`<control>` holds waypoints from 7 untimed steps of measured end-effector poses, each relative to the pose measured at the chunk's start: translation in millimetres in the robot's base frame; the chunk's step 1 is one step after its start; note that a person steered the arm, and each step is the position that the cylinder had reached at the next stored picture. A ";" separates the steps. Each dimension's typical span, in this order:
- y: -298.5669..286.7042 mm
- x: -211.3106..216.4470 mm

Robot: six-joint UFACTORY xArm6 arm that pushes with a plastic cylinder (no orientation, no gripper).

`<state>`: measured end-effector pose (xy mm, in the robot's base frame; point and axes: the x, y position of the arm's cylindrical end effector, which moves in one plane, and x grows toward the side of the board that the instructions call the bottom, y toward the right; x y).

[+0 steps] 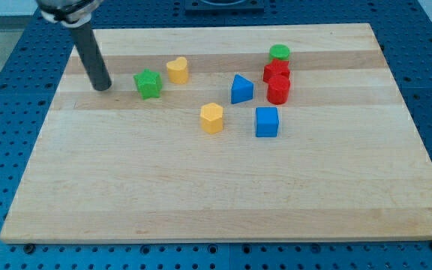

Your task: Slide the green star towards green circle

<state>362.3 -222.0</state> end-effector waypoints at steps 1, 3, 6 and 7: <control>21.2 10.8; 68.7 13.8; 75.9 -34.8; 82.7 -31.0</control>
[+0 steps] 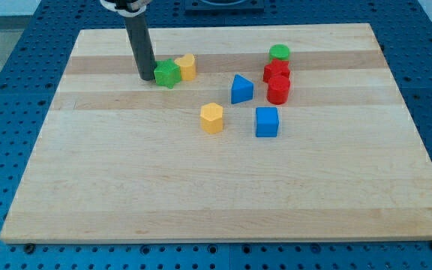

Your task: Slide the green star towards green circle

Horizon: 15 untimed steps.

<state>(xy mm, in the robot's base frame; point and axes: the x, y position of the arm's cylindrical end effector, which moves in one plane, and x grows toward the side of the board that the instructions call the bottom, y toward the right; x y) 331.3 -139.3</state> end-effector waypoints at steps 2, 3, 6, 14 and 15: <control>8.2 55.3; 22.3 30.4; 21.8 -47.5; 122.8 -30.2; 148.0 -42.2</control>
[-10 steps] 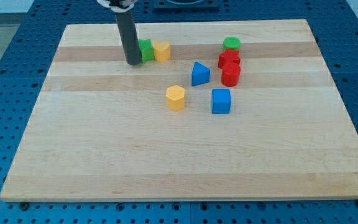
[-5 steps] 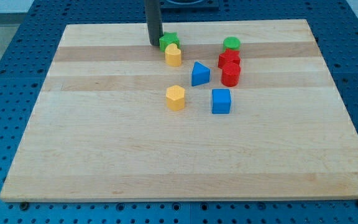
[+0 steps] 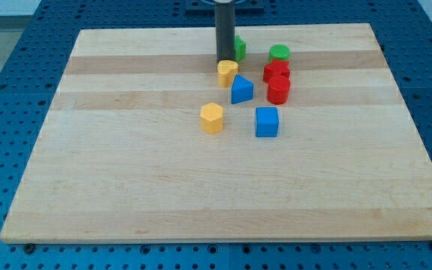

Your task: Slide the green star towards green circle

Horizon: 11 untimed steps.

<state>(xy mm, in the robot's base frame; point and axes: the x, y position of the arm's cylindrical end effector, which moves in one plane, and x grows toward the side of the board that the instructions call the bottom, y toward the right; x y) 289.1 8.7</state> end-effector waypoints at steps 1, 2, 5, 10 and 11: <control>3.4 -11.6; -12.3 -12.6; -55.4 -57.3; 1.8 -40.4; -3.9 -50.7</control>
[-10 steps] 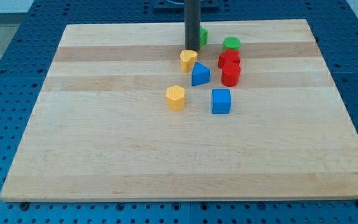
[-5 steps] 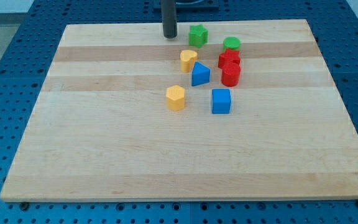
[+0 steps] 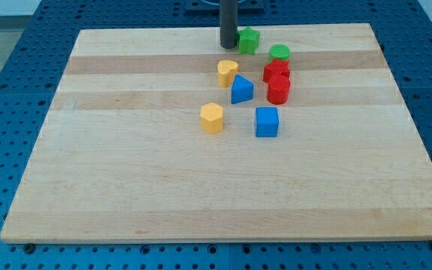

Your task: Slide the green star towards green circle

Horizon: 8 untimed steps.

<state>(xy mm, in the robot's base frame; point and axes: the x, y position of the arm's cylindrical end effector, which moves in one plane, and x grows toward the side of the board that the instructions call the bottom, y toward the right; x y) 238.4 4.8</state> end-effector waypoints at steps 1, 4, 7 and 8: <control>5.9 -4.6; 49.2 -11.5; 76.3 -46.3; 83.4 -46.7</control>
